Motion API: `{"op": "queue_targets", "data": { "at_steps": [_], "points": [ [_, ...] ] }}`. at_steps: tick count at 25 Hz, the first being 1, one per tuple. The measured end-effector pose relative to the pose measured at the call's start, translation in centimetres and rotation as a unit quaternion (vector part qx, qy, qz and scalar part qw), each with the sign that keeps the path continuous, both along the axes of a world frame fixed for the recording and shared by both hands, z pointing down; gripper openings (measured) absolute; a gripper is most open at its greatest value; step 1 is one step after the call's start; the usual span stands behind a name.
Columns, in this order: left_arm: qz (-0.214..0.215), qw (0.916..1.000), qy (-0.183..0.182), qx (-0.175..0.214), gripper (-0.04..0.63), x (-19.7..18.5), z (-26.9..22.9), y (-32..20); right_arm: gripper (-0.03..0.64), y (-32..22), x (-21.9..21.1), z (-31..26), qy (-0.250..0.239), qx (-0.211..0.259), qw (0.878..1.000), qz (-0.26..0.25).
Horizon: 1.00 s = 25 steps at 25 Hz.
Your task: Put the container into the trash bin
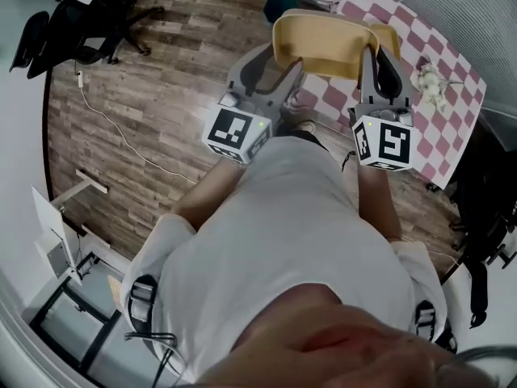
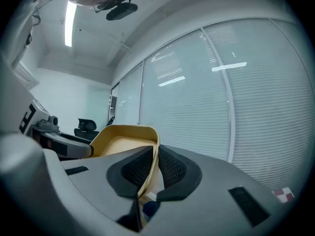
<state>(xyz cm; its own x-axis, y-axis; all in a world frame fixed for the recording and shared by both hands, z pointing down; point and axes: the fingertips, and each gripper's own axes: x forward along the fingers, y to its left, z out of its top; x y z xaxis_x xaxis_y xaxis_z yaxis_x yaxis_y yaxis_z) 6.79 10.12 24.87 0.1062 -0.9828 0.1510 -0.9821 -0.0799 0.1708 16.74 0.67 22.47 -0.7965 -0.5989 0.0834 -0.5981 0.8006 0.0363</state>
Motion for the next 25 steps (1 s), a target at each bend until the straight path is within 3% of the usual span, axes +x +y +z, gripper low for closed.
{"op": "queue_targets", "data": {
  "at_steps": [9,25],
  "points": [
    [-0.081,0.9966,0.010,-0.002,0.215,-7.9,0.4,5.2,0.057,3.6,-9.7,0.1,0.009,0.001,0.997,-0.083],
    [-0.115,0.9933,0.010,0.004,0.215,-19.5,0.3,10.7,0.055,8.5,-22.2,-0.2,0.012,0.007,0.992,-0.123]
  ]
}}
